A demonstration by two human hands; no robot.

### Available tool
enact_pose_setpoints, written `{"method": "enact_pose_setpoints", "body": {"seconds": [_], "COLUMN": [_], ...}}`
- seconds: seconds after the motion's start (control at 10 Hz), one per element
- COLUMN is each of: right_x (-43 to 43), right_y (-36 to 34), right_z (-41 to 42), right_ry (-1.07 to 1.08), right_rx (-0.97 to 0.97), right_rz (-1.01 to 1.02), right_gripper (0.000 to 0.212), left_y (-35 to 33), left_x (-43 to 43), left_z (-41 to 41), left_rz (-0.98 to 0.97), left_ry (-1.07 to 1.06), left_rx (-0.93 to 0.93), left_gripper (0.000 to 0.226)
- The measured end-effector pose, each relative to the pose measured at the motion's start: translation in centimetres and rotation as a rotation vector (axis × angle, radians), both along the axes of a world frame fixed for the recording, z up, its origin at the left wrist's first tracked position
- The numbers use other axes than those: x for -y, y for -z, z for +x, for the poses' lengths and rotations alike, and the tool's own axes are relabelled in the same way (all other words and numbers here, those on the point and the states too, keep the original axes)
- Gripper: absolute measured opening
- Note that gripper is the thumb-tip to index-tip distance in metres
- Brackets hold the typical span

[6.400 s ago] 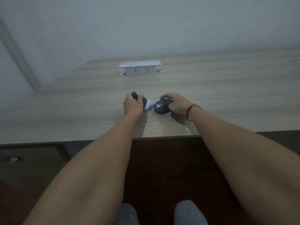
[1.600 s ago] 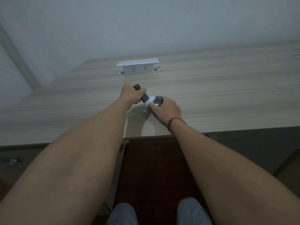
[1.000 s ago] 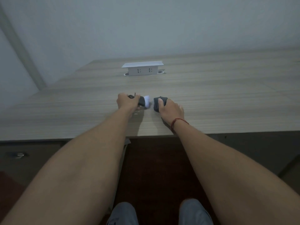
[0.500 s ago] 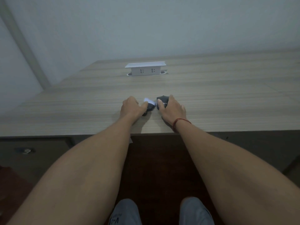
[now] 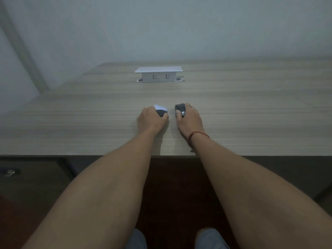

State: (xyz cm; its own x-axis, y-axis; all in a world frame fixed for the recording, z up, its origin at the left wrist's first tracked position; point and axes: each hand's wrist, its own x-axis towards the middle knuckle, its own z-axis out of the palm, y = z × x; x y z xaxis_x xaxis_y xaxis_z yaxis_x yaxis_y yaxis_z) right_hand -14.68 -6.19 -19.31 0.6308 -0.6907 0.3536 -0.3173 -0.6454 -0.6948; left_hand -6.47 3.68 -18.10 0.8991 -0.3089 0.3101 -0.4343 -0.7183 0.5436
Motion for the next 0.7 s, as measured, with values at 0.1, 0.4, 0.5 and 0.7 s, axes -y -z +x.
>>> {"method": "enact_pose_setpoints", "body": {"seconds": [0.1, 0.4, 0.5, 0.7], "right_x": [0.8, 0.2, -0.1, -1.0], "right_y": [0.1, -0.2, 0.1, -0.3], "right_z": [0.8, 0.6, -0.2, -3.7], "right_ry": [0.04, 0.083, 0.121, 0.145], "right_rx": [0.01, 0.01, 0.002, -0.201], "right_rz": [-0.002, 0.012, 0.018, -0.065], "right_gripper": [0.036, 0.045, 0.053, 0.063], "left_y": [0.0, -0.2, 0.0, -0.7], "left_x": [1.2, 1.2, 0.6, -2.0], "left_z": [0.7, 0.2, -0.2, -2.9], "left_rz": [0.004, -0.001, -0.015, 0.217], "left_ry": [-0.013, 0.004, 0.017, -0.028], "left_rx": [0.003, 0.001, 0.011, 0.036], "left_gripper": [0.044, 0.055, 0.06, 0.076]}}
